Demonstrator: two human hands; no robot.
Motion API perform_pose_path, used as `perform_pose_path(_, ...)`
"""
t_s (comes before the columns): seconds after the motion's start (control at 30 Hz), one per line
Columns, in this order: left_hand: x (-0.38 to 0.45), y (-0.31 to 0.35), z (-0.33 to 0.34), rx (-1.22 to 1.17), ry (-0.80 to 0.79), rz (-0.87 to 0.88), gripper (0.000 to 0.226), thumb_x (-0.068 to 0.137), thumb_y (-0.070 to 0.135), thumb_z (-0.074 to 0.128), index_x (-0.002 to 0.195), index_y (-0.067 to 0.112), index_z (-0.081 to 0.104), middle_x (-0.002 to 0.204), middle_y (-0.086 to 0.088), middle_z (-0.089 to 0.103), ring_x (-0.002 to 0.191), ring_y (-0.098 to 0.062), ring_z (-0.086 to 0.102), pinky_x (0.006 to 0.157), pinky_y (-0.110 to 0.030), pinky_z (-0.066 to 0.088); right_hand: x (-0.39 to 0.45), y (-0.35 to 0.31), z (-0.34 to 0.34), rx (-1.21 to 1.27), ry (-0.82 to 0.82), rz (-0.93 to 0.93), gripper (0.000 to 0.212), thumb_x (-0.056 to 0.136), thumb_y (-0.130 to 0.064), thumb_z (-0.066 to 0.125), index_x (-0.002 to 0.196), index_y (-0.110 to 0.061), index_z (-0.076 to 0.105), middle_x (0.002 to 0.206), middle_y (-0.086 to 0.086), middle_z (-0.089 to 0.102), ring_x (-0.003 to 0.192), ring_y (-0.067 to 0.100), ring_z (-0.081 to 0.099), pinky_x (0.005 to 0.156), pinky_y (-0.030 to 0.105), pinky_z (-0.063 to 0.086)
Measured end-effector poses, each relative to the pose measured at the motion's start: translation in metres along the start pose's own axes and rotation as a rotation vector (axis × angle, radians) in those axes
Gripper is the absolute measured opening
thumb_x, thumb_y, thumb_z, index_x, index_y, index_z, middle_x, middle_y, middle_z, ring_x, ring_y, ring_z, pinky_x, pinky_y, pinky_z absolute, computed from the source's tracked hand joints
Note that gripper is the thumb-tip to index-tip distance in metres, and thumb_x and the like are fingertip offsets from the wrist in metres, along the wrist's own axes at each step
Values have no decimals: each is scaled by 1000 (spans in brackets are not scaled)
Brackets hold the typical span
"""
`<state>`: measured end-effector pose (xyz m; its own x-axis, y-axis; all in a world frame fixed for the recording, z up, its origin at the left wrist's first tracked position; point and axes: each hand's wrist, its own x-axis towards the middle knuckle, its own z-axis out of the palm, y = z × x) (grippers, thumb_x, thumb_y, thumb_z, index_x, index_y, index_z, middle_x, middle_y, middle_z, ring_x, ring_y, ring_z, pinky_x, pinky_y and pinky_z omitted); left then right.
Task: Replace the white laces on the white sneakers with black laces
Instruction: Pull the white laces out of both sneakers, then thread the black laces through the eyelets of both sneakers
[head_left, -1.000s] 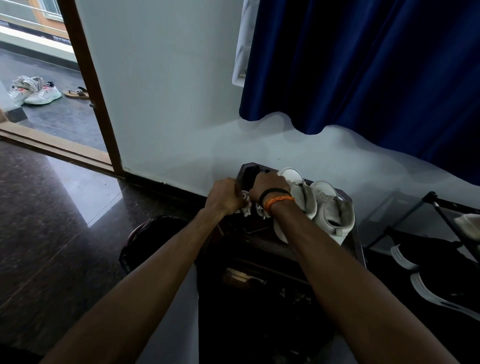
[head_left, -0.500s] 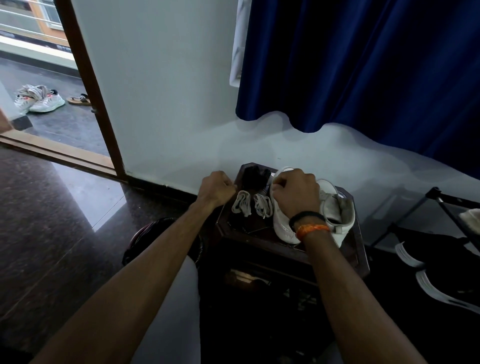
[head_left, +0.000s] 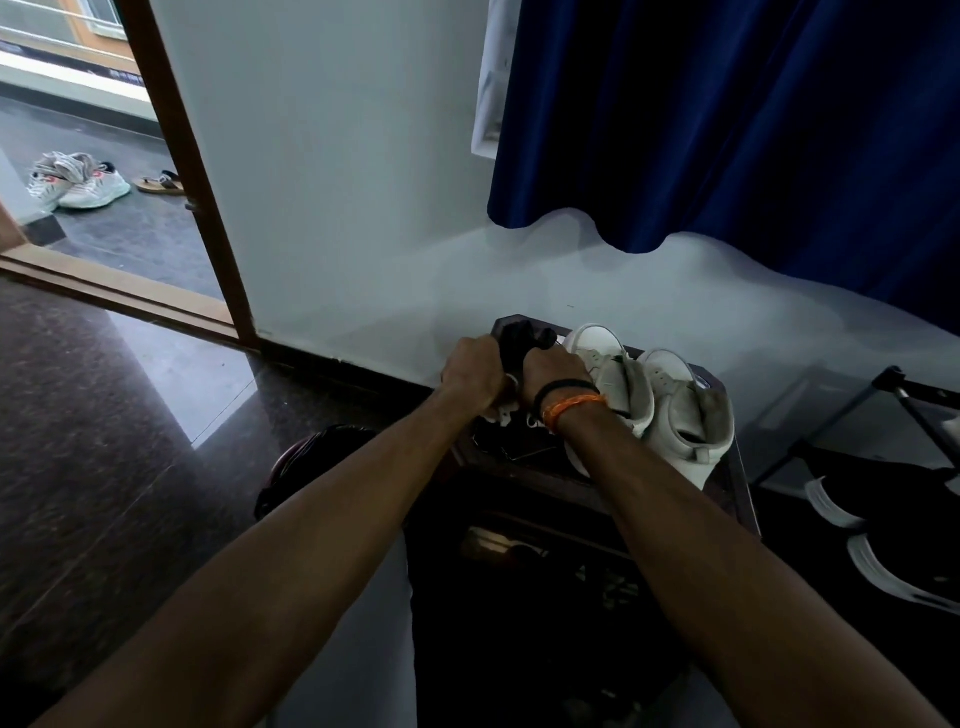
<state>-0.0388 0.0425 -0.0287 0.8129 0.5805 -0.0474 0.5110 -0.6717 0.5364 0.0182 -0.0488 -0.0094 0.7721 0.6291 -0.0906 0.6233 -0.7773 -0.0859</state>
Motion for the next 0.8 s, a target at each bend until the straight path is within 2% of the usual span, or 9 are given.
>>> perform_pose_path(0.1, 4, -5, -5, -6, 7, -18, 19, 95, 9, 58, 105, -6, 65, 106, -23, 67, 89, -36, 67, 73, -40, 55, -1, -4, 2, -18, -4, 16, 35, 98, -27, 61, 121, -1, 65, 125, 23, 63, 116, 40, 61, 91, 40, 50)
perform_pose_path(0.23, 2, -8, -12, -5, -30, -39, 25, 83, 24, 75, 91, 5, 62, 89, -11, 61, 76, -30, 61, 71, -39, 56, -2, -6, 9, -45, 50, 41, 31, 99, -20, 57, 122, -1, 63, 128, 23, 61, 119, 41, 59, 91, 41, 49)
perform_pose_path(0.33, 4, -13, -14, 16, -75, -20, 27, 82, 28, 75, 88, 8, 57, 89, -9, 59, 78, -28, 59, 72, -38, 56, 1, -6, 10, -55, 84, 54, 30, 99, -18, 57, 124, 0, 62, 128, 23, 61, 119, 41, 58, 92, 42, 49)
perform_pose_path(0.43, 3, -17, -11, 38, -73, 20, 29, 85, 29, 73, 98, 6, 61, 96, -10, 62, 82, -28, 59, 68, -36, 51, 2, -6, 10, -32, 116, 63, 32, 98, -21, 59, 122, 0, 62, 125, 24, 62, 118, 42, 59, 92, 42, 49)
perform_pose_path(0.53, 0, -20, -7, 50, -37, 65, 32, 90, 32, 69, 104, 5, 61, 104, -13, 65, 95, -32, 64, 70, -37, 49, 2, -7, 15, 0, 166, 85, 32, 97, -24, 60, 118, 1, 63, 121, 24, 64, 115, 43, 59, 90, 42, 49)
perform_pose_path(0.63, 1, -33, -6, -86, 11, 61, 32, 91, 33, 65, 79, 5, 59, 76, -9, 60, 80, -30, 66, 62, -32, 48, 9, -7, 18, 243, 128, 201, 44, 88, -40, 70, 107, -1, 68, 112, 19, 69, 108, 37, 65, 86, 39, 50)
perform_pose_path(0.7, 1, -46, -10, -284, 23, 9, 35, 89, 24, 68, 63, 2, 60, 59, -10, 57, 63, -23, 65, 54, -29, 45, 16, -7, 21, 608, 45, 313, 47, 71, -43, 83, 92, -3, 72, 96, 13, 72, 96, 29, 70, 83, 38, 58)
perform_pose_path(0.73, 2, -52, -14, -409, 11, -29, 33, 86, 19, 70, 60, 1, 61, 57, -14, 58, 59, -22, 64, 52, -30, 48, 18, -9, 22, 843, 2, 345, 39, 69, -36, 86, 84, -3, 71, 89, 12, 72, 89, 27, 71, 83, 41, 60)
perform_pose_path(0.8, 1, -64, -25, -678, -26, -120, 25, 81, 6, 74, 58, 0, 63, 57, -16, 61, 57, -23, 65, 58, -37, 58, 18, -23, 21, 1218, -46, 363, 16, 78, -7, 80, 72, -1, 67, 80, 14, 71, 74, 25, 70, 80, 40, 62)
